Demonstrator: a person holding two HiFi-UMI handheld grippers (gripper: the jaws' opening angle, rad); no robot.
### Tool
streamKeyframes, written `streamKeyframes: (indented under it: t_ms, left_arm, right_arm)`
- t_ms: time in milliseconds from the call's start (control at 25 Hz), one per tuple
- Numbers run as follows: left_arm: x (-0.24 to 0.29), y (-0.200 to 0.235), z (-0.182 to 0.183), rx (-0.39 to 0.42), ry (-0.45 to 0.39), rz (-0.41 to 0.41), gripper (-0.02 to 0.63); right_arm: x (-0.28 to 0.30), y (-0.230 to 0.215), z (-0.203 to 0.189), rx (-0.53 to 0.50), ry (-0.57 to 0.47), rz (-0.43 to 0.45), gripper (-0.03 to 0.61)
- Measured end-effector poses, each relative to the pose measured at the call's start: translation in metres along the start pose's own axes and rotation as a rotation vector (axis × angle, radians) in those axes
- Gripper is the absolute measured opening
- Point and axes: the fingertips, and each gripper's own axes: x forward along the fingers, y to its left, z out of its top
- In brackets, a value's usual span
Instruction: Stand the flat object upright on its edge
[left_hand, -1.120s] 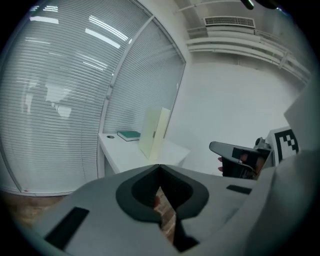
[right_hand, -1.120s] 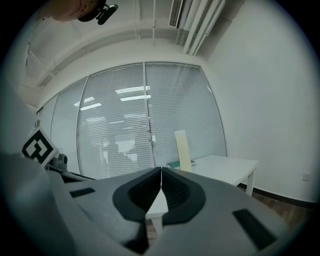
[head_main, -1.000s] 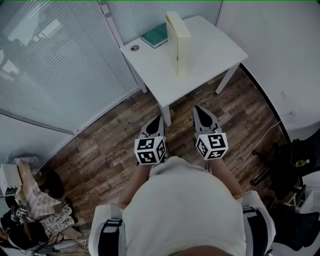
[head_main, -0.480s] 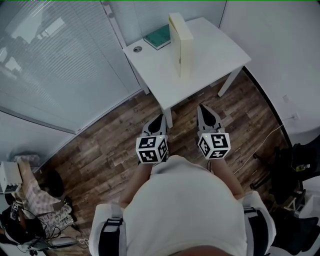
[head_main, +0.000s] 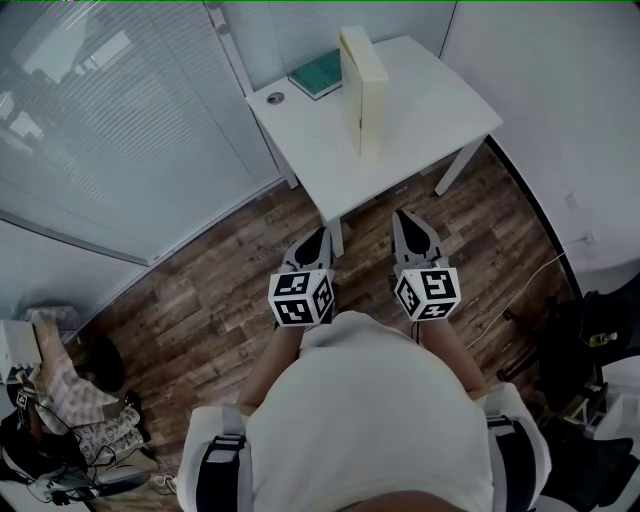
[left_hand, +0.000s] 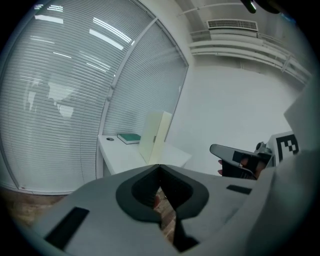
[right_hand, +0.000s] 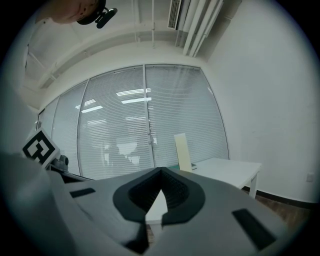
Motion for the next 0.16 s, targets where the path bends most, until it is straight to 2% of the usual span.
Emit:
streamKeyframes:
  t_ms: [160]
  left_arm:
    - [0.0010,0.0016,-0.0004,-0.001,0.002,0.001,0.017]
  right_arm:
    - [0.0021,0.0036,-0.0022,0.009,0.005,0.026,0.018]
